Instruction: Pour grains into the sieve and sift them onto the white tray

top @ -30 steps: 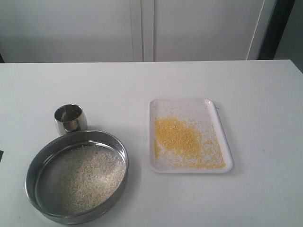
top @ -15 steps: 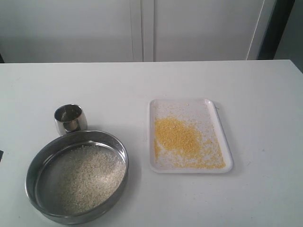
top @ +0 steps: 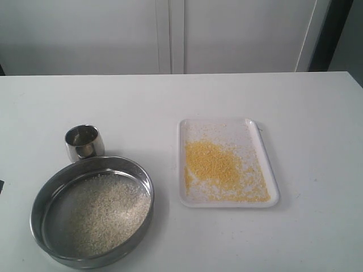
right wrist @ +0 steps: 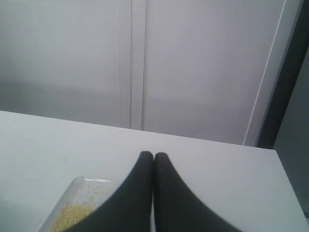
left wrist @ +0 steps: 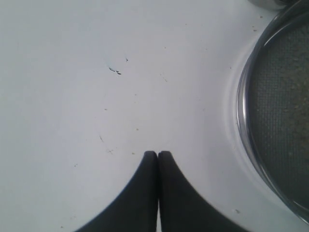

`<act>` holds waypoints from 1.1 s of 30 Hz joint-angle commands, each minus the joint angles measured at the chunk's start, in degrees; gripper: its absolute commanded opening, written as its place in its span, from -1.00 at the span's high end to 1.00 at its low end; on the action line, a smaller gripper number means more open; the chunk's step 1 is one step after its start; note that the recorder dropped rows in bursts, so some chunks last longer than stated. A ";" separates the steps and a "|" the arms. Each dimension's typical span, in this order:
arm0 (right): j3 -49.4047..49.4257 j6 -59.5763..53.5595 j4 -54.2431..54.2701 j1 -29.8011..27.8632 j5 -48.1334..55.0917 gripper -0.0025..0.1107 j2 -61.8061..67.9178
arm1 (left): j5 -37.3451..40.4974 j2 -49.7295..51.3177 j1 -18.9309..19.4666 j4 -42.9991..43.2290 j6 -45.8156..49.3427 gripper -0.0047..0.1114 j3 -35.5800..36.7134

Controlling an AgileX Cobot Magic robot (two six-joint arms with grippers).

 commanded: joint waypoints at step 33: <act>32.13 0.41 -0.61 -0.24 -0.44 0.96 -29.03 | 0.69 -0.50 0.09 -0.08 -0.05 0.92 0.39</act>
